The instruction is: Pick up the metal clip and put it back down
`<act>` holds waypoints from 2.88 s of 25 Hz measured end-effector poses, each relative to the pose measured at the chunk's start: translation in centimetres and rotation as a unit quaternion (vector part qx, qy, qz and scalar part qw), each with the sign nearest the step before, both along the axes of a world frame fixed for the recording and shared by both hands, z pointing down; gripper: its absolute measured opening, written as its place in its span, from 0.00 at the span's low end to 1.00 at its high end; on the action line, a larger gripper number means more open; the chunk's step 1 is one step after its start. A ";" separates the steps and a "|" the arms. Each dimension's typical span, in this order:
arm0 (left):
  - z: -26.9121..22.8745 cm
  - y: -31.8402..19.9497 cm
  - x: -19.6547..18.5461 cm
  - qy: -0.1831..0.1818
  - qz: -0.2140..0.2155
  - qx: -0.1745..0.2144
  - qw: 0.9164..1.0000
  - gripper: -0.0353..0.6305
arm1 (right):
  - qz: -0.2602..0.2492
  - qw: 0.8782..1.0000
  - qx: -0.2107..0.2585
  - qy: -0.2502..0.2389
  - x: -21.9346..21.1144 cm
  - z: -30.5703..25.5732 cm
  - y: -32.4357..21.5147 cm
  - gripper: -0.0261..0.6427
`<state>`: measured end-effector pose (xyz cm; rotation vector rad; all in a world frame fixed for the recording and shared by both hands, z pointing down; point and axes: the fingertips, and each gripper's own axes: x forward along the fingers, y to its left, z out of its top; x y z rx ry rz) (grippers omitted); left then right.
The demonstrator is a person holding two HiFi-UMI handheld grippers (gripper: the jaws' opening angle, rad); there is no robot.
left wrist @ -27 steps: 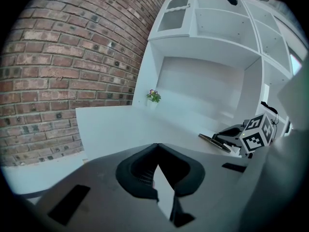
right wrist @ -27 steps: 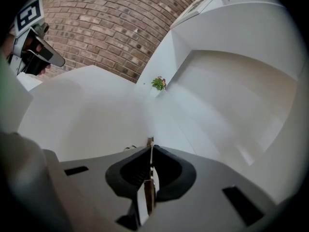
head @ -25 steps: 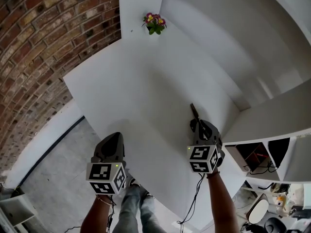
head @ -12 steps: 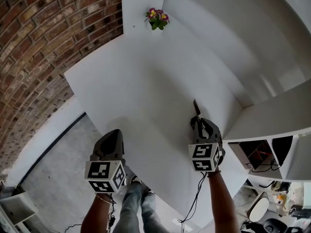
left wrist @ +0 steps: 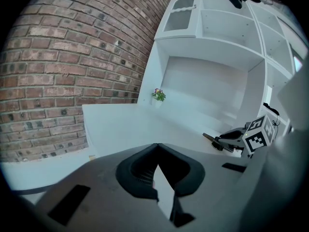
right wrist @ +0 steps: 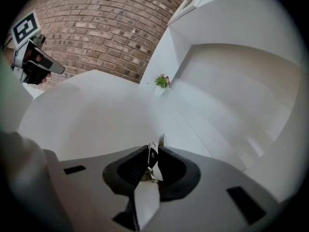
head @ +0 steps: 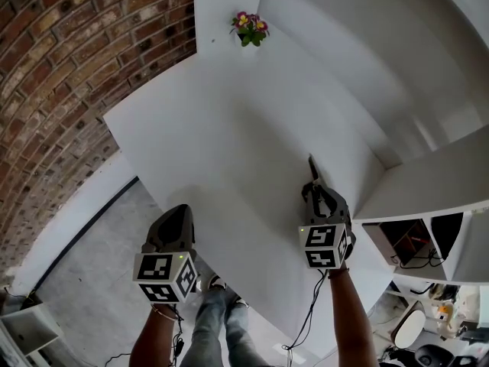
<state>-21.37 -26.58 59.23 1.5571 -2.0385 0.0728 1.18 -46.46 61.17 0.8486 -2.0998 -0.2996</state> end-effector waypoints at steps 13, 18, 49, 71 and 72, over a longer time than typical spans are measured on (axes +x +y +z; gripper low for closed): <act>-0.5 0.4 -0.2 -0.004 -0.001 -0.004 1.000 0.06 | -0.001 1.000 -0.021 0.003 0.0 0.3 0.5 0.20; -1.5 0.6 0.0 -0.007 -0.002 0.002 1.000 0.06 | 0.004 1.000 -0.019 -0.008 0.4 -0.6 0.7 0.21; -19.4 1.0 9.6 -0.060 0.071 0.100 0.991 0.06 | 0.083 0.965 0.015 -0.249 8.3 -23.5 8.4 0.10; -24.4 -1.4 15.5 -0.076 0.129 0.167 0.974 0.06 | 0.226 0.887 0.075 -0.396 20.7 -26.9 15.3 0.04; -24.3 -1.5 15.8 -0.071 0.131 0.168 0.975 0.06 | 0.233 0.885 0.076 -0.395 21.3 -26.6 15.5 0.04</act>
